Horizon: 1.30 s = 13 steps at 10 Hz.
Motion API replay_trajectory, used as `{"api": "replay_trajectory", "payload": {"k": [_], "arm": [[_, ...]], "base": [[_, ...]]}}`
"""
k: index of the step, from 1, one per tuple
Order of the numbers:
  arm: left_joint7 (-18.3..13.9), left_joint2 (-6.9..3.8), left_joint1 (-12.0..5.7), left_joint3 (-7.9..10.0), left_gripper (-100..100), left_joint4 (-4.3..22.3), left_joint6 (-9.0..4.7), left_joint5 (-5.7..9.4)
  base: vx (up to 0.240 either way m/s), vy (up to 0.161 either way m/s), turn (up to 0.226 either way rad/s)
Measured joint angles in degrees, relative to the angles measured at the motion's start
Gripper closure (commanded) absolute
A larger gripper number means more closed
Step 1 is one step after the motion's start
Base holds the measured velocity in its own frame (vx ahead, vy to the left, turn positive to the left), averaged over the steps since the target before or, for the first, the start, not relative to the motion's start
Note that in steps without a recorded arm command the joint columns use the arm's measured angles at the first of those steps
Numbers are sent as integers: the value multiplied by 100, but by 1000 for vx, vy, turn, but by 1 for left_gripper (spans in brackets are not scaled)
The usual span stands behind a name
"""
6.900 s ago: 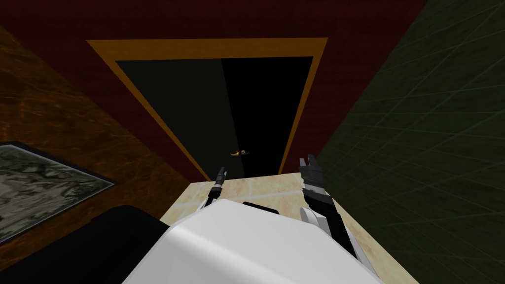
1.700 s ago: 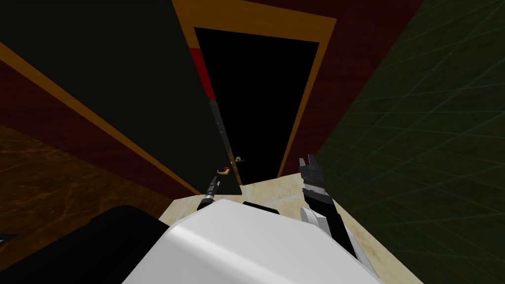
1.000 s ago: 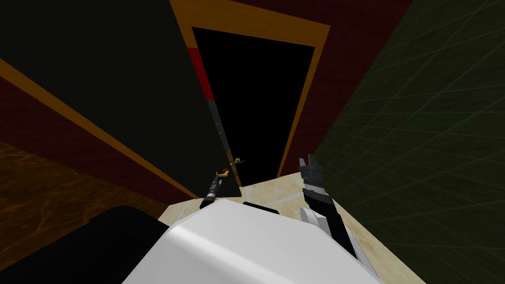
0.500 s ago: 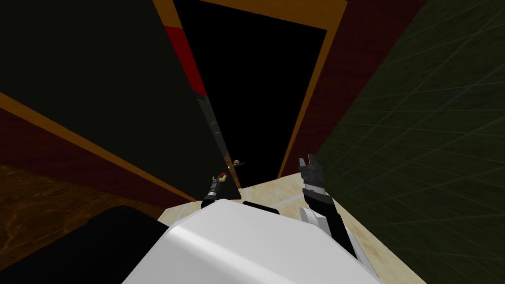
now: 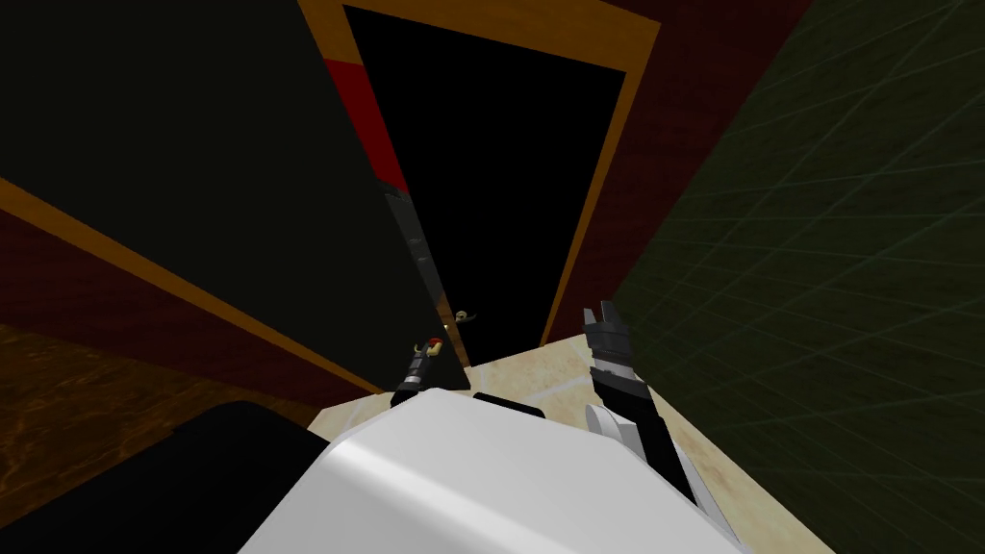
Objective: Pull the door open
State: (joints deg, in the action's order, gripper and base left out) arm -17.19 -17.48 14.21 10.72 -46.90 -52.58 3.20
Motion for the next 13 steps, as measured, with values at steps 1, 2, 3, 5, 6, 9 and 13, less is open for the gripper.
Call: {"api": "replay_trajectory", "payload": {"k": [1, 2, 3, 5, 6, 9, 13], "arm": [[-67, -49, 42, -52, 100, 8, -106, -34], [-119, -63, 102, -115, 100, -11, -192, -76], [-186, -111, 157, -178, 100, 8, -287, -117], [-303, -188, 278, -274, 100, 104, -492, -183], [-385, -236, 402, -339, 100, 42, -553, -223], [-504, -302, 505, -438, 100, 33, -718, -292], [-621, -433, 536, -480, 100, 235, -1036, -349]], "base": [[-252, 96, -168], [-246, 36, -142], [-227, 13, -128], [-181, 50, -124], [-183, 43, -160], [-125, 28, -97], [-217, 33, -153]]}}
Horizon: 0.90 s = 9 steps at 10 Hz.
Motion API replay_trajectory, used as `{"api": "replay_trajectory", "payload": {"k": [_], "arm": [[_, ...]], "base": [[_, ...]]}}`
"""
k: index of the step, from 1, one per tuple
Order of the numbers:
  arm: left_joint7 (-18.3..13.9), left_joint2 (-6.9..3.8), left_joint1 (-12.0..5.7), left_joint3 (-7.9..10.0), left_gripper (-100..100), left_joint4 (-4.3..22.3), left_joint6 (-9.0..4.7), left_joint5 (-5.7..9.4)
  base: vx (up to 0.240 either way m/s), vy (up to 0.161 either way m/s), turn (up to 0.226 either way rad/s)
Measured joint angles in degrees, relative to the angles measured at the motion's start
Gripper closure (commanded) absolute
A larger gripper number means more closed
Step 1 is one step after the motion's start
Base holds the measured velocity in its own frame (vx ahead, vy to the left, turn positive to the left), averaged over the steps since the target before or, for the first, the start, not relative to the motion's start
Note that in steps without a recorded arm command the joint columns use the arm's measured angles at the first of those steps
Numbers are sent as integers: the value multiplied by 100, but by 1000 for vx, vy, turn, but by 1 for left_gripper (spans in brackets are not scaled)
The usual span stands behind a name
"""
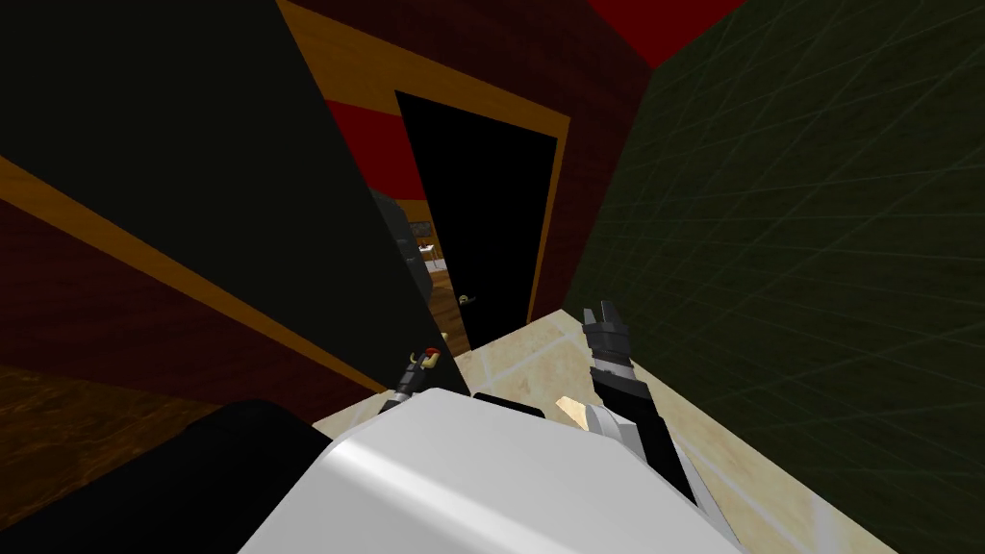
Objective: Pull the door open
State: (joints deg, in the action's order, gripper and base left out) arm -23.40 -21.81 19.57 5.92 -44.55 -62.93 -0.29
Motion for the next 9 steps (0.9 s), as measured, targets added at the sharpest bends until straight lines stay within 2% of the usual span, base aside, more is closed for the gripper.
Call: {"api": "replay_trajectory", "payload": {"k": [5, 6, 7, 8, 9], "arm": [[-152, -134, 114, -96, 100, 249, -440, -101], [-184, -160, 142, -115, 100, 279, -519, -120], [-189, -155, 156, -126, 100, 291, -528, -128], [-169, -167, 21, -152, 100, 409, -505, -84], [-130, -164, -32, -167, 100, 346, -415, -38]], "base": [[-204, 40, -128], [-88, 23, -22], [-165, 8, -107], [-257, 32, -141], [-240, 40, -98]]}}
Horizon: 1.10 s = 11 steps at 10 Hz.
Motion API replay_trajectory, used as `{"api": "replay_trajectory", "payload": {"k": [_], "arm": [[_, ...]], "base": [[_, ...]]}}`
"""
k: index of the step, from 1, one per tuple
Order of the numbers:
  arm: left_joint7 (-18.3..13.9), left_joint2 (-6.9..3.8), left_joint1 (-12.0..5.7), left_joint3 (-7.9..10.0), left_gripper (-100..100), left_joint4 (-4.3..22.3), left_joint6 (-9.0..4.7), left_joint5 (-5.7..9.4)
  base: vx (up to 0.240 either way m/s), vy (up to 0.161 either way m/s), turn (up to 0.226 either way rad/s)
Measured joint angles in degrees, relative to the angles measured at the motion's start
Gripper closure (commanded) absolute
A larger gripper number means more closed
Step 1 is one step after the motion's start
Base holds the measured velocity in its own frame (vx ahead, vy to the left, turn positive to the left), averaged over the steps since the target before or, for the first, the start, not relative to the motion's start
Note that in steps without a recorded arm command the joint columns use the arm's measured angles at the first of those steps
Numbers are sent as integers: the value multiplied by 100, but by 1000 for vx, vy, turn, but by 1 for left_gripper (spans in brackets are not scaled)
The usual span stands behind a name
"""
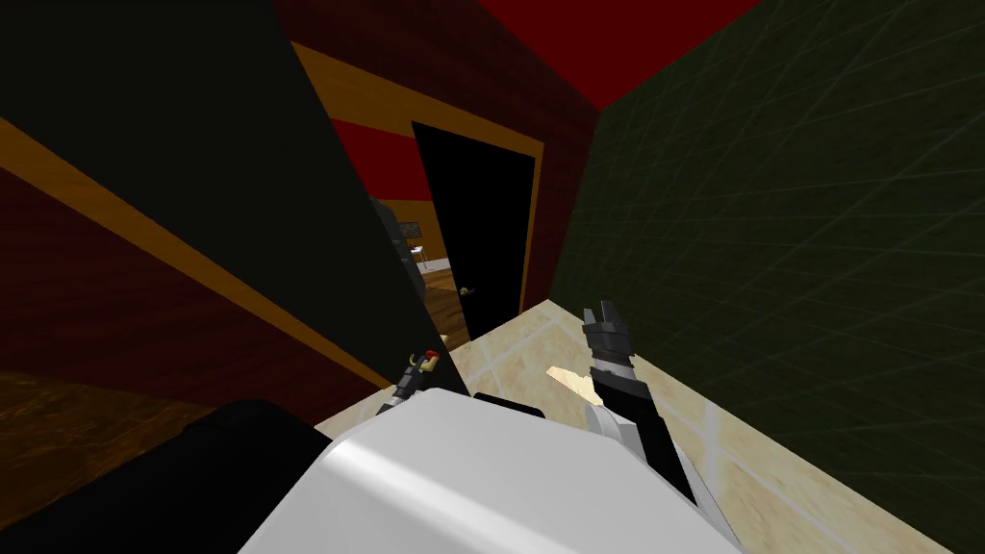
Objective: Pull the door open
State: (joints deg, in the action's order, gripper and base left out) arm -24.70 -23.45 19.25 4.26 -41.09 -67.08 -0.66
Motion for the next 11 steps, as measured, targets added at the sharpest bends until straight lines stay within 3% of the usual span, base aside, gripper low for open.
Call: {"api": "replay_trajectory", "payload": {"k": [2, 3, 5, 7, 8, 9, 11], "arm": [[95, 28, -225, -70, 100, 78, 117, 77], [140, 39, -403, -116, 100, 245, 120, 121], [212, 58, -425, -174, 100, 55, 362, 201], [311, 88, -746, -241, 100, 334, 387, 281], [343, 103, -674, -259, 100, 132, 511, 300], [388, 126, -785, -298, 100, 130, 626, 340], [450, 120, -1125, -384, 100, 411, 647, 434]], "base": [[-255, 55, -97], [-174, 33, -50], [-201, 21, -100], [-147, 42, -65], [-138, 41, -55], [-199, 68, -156], [-196, 34, -107]]}}
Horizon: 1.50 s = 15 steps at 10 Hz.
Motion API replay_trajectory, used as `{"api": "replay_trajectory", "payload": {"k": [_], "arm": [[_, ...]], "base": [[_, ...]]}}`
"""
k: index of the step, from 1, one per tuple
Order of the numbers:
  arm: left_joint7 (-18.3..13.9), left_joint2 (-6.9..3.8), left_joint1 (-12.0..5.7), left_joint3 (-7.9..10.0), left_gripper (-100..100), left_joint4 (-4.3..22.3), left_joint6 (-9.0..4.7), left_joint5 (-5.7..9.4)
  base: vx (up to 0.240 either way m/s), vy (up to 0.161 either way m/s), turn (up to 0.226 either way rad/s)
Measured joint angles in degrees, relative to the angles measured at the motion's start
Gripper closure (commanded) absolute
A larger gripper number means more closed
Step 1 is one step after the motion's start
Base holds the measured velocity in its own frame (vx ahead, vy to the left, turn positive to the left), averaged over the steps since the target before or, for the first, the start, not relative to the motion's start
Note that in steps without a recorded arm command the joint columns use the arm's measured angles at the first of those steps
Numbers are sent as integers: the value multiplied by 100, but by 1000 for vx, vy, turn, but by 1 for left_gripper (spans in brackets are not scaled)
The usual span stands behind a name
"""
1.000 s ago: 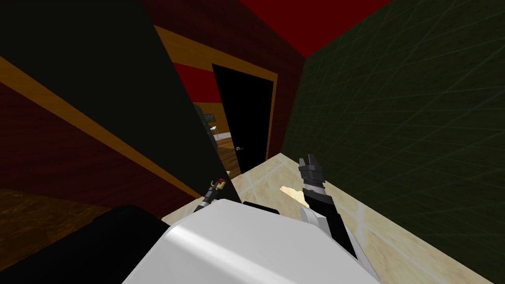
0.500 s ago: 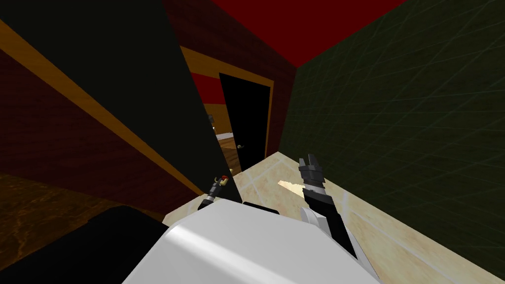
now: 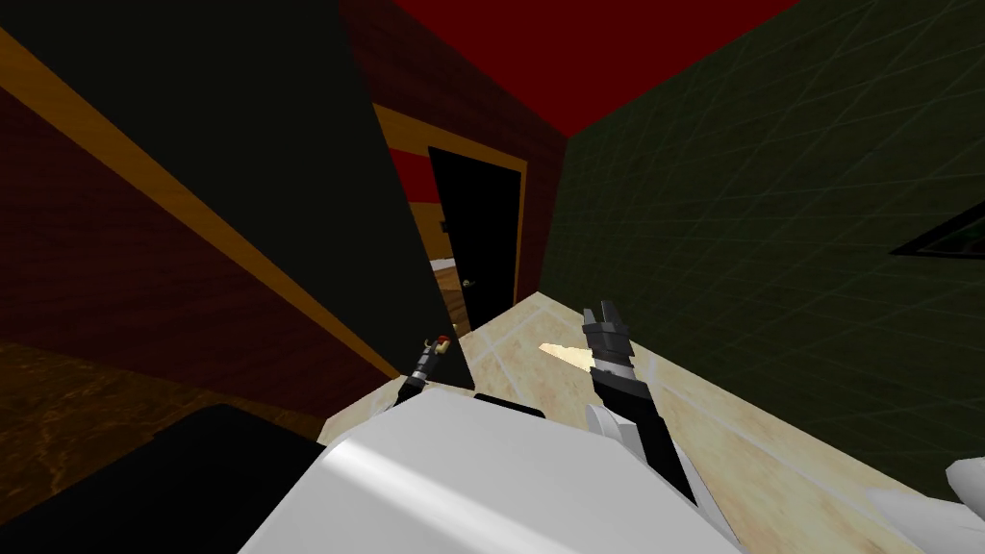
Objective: Pull the door open
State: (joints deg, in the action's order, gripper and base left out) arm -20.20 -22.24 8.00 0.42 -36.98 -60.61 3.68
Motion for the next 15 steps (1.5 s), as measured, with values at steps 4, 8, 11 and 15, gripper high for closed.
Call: {"api": "replay_trajectory", "payload": {"k": [4, 8, 11, 15], "arm": [[178, 75, -195, -128, 100, -136, 361, 134], [271, 94, -656, -269, 100, 174, 496, 258], [373, 158, -769, -388, 100, 80, 685, 334], [448, 201, -898, -492, 100, 128, 785, 400]], "base": [[-169, 46, -73], [-135, 51, -67], [-163, 110, -82], [-115, 33, -135]]}}
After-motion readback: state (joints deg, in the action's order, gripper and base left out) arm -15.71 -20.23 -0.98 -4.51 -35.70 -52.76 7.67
